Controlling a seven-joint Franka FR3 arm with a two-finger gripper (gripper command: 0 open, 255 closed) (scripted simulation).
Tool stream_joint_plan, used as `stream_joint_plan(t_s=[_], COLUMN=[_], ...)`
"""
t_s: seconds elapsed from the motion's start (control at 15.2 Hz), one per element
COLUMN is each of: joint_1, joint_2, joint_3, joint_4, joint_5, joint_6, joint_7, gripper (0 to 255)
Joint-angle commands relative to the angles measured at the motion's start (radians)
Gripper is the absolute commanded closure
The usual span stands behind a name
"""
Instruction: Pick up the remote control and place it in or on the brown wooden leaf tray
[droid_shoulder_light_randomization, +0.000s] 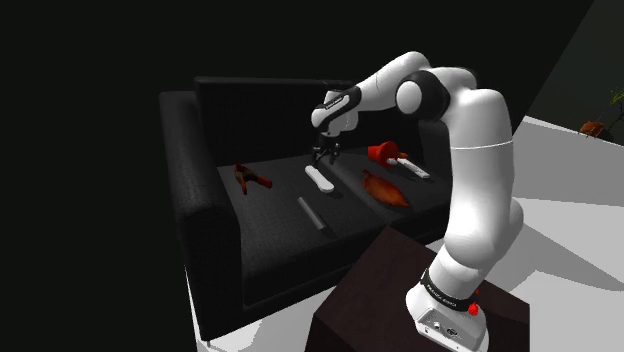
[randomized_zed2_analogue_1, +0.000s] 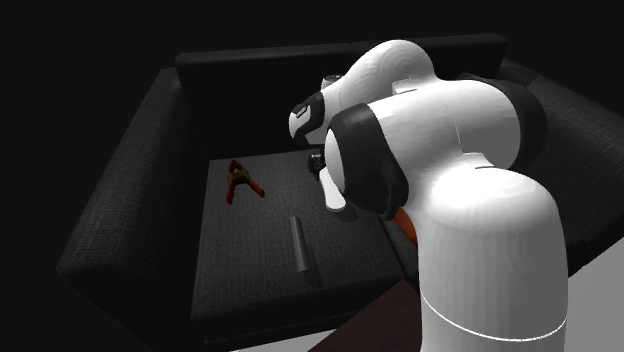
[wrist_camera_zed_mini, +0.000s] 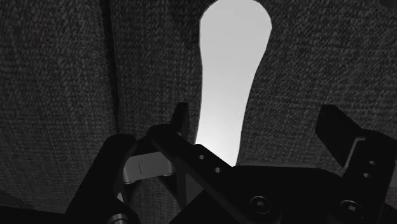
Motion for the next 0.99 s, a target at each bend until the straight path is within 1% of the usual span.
stream_joint_plan(t_s=[0.0,0.2,0.66,0.92], joint_1=[-0.018,-0.050,-0.057,-0.057], joint_2=[0.075,0.196,0.259,0.264], joint_3=[0.007,0.018,0.029,0.030], joint_4=[0.066,0.199,0.203,0.204], joint_5=[0.018,0.037,0.049,0.050], joint_6=[0.001,-0.021,0.037,0.042], joint_7=[-0.009,-0.020,-0.027,-0.027], gripper=[0,0,0,0])
